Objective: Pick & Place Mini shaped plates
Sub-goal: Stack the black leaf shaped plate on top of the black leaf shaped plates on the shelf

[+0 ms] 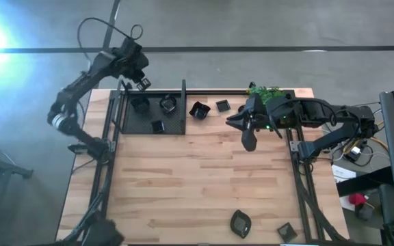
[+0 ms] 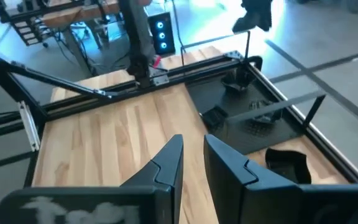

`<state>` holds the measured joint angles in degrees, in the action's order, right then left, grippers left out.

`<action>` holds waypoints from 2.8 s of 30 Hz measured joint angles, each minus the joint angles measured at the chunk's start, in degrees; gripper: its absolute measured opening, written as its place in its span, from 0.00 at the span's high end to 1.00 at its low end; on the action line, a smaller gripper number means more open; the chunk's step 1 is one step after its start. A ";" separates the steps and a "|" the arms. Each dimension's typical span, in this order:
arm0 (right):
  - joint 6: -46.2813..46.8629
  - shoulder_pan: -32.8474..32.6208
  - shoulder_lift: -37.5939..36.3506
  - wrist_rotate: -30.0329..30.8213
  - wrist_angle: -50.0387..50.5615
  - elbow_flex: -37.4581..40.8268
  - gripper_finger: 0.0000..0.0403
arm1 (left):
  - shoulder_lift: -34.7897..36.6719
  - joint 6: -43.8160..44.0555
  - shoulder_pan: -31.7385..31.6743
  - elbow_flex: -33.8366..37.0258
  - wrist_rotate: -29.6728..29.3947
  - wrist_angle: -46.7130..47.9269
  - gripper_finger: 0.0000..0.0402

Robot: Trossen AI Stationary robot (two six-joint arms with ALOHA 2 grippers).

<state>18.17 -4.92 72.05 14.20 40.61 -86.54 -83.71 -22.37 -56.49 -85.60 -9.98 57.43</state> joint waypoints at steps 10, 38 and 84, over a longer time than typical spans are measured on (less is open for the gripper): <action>6.69 -0.33 0.00 -1.19 8.87 0.00 0.85 | 17.45 10.12 19.40 1.69 0.04 0.61 0.90; 32.51 -13.13 0.49 -23.73 28.11 6.26 0.85 | 20.79 36.96 71.45 10.75 -15.53 -8.92 0.90; 71.69 -27.33 34.71 -28.48 10.39 10.28 0.85 | 21.50 18.07 73.83 11.25 -4.90 -8.50 0.90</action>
<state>89.86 -32.25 106.76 -14.28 51.00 -76.27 -62.22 -4.30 17.34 -74.35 -14.87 48.93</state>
